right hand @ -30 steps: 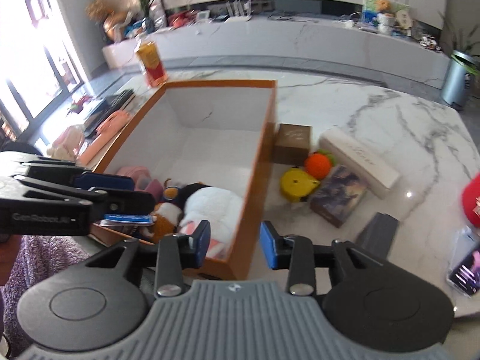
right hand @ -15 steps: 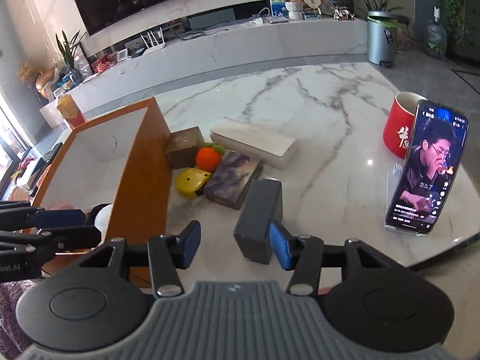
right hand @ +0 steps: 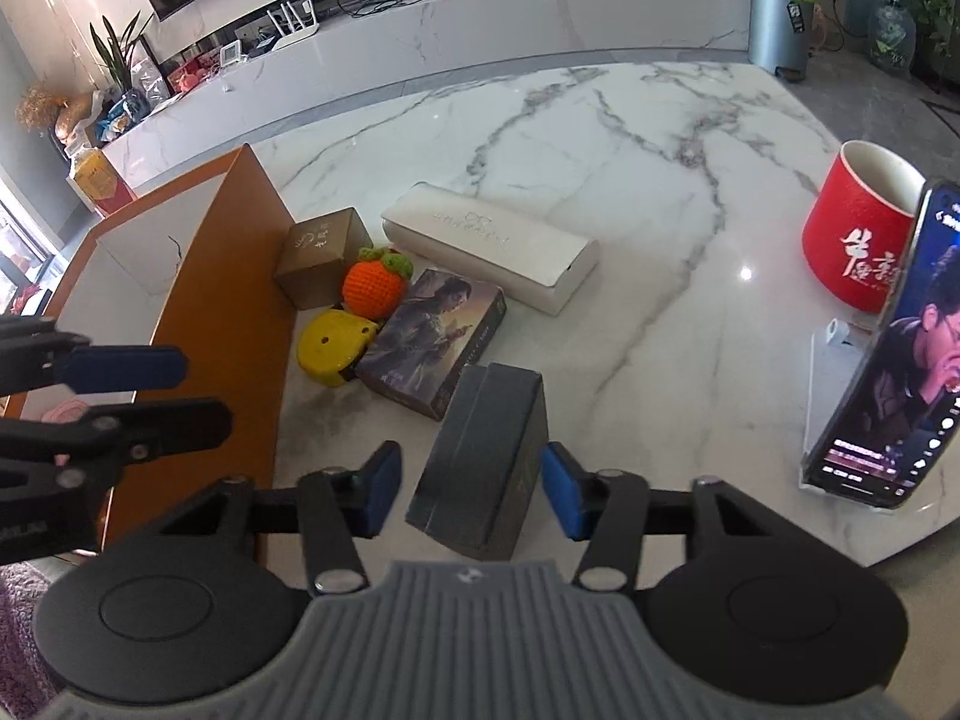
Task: Organize objects
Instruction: 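Move the right gripper to the dark grey case on the table, then grasp the dark grey case with the right gripper while the left grasps the illustrated book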
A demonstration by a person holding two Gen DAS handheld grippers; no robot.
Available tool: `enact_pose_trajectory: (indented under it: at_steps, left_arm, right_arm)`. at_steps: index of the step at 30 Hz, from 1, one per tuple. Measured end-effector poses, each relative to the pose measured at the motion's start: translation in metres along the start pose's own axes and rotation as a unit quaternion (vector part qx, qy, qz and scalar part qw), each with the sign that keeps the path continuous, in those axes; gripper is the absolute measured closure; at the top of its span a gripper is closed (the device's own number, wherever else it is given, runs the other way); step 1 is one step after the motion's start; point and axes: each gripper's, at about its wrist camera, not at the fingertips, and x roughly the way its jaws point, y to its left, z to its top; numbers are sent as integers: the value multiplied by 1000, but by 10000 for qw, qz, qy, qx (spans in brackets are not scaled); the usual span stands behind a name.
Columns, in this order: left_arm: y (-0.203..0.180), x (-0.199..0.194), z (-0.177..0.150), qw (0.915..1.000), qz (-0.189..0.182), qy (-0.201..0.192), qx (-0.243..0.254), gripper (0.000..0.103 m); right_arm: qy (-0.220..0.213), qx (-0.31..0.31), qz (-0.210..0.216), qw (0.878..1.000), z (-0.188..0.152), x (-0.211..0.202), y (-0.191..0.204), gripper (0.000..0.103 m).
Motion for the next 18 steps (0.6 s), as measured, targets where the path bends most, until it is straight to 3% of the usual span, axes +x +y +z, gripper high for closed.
enact_pose_trajectory:
  at_steps: [12,18]
  left_arm:
    - [4,78,41,9978,-34,588,-293,36]
    - [7,110,48,9952,61,943,-260,32]
  right_arm:
    - [-284,1,-78,9996,18,5,-36,64]
    - [-351,87,21,9993,27,9,-52,63]
